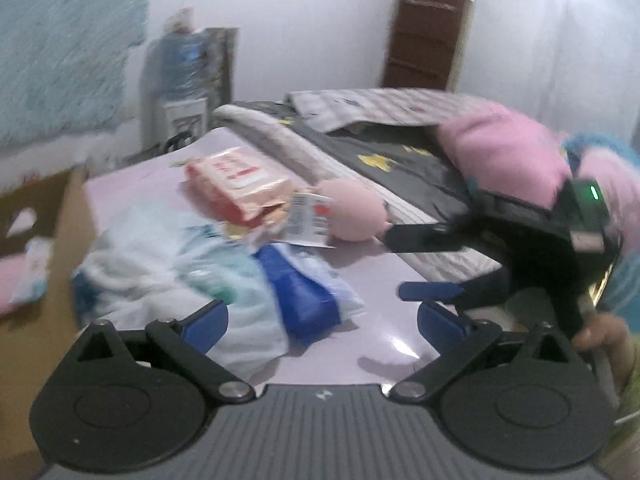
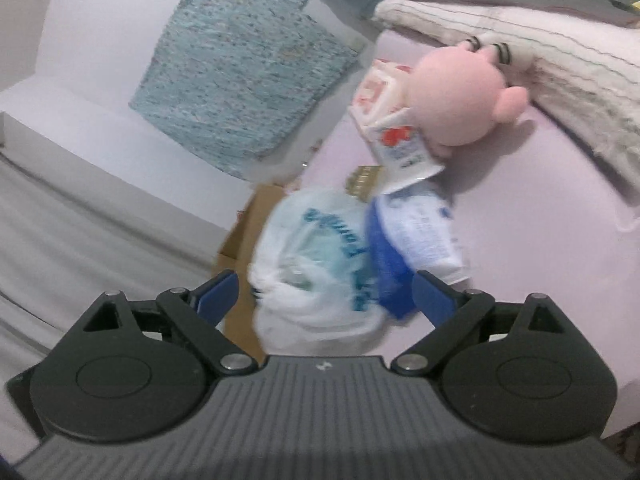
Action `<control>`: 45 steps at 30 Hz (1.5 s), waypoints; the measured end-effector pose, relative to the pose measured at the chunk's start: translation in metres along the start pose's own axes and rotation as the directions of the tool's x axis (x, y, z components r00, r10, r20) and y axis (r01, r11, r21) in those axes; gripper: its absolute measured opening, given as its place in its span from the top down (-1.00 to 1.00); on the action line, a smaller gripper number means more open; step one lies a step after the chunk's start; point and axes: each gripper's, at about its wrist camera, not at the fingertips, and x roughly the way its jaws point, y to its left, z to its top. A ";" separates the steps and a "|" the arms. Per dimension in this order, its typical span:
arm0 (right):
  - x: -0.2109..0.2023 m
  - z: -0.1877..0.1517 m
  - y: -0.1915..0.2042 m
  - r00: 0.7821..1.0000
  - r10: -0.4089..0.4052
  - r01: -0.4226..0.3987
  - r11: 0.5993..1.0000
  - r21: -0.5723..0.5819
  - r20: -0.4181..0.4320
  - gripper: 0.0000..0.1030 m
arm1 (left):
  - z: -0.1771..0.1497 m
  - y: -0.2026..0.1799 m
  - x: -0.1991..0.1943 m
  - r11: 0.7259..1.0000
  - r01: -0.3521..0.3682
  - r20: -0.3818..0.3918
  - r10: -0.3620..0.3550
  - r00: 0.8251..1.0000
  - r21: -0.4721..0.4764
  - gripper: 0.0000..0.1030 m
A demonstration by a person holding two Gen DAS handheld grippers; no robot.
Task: Organize soft objects
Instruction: 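Move both tools back to the bed and grasp blue-and-white wipes pack with right tool, then hold wipes pack in right tool while left tool closes on it too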
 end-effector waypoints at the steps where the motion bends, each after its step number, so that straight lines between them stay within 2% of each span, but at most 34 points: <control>1: 0.002 -0.001 -0.003 1.000 -0.014 0.013 1.000 -0.004 -0.005 -0.79 | -0.001 -0.010 0.009 0.999 -0.008 -0.003 0.008 1.000 0.040 -0.94; 2: 0.006 0.003 -0.008 1.000 -0.026 0.026 1.000 -0.012 -0.015 -0.75 | -0.002 -0.017 0.018 0.998 -0.015 -0.013 0.016 1.000 0.069 -0.92; 4: 0.019 0.005 -0.014 0.999 -0.044 0.043 0.999 -0.031 -0.022 -0.66 | -0.003 -0.029 0.040 0.994 -0.031 -0.044 0.036 0.998 0.105 -0.73; 6: 0.031 0.013 -0.019 0.997 -0.066 0.064 0.997 -0.053 -0.042 -0.49 | -0.002 -0.033 0.061 0.993 -0.038 -0.079 0.047 0.996 0.116 -0.61; 9: 0.051 0.022 -0.023 0.992 -0.100 0.094 0.993 -0.073 -0.076 -0.38 | 0.000 -0.035 0.088 0.993 -0.057 -0.134 0.071 0.988 0.106 -0.46; 14: 0.081 0.035 -0.031 0.979 -0.166 0.150 0.980 -0.132 -0.119 -0.36 | -0.003 -0.036 0.121 0.991 -0.093 -0.205 0.112 0.972 0.100 -0.46; 17: 0.095 0.040 -0.038 0.972 -0.172 0.150 0.979 -0.136 -0.163 -0.20 | -0.004 -0.039 0.134 0.987 -0.113 -0.224 0.137 0.965 0.117 -0.46; 19: 0.105 0.040 -0.043 0.965 -0.172 0.146 0.980 -0.137 -0.199 -0.04 | -0.004 -0.043 0.136 0.983 -0.125 -0.218 0.153 0.964 0.135 -0.46; 29: 0.095 0.029 -0.046 0.956 -0.157 0.119 0.980 -0.162 -0.248 0.34 | -0.006 -0.060 0.136 0.986 -0.082 -0.228 0.114 0.967 0.146 -0.49; 38: 0.059 0.002 -0.053 0.955 -0.136 0.112 0.988 -0.107 -0.263 0.42 | -0.027 -0.083 0.113 0.989 -0.002 -0.244 0.039 0.969 0.151 -0.49; 45: 0.024 -0.026 -0.061 0.963 -0.111 0.103 0.994 -0.045 -0.244 0.44 | -0.049 -0.097 0.082 0.987 0.069 -0.243 -0.032 0.969 0.144 -0.50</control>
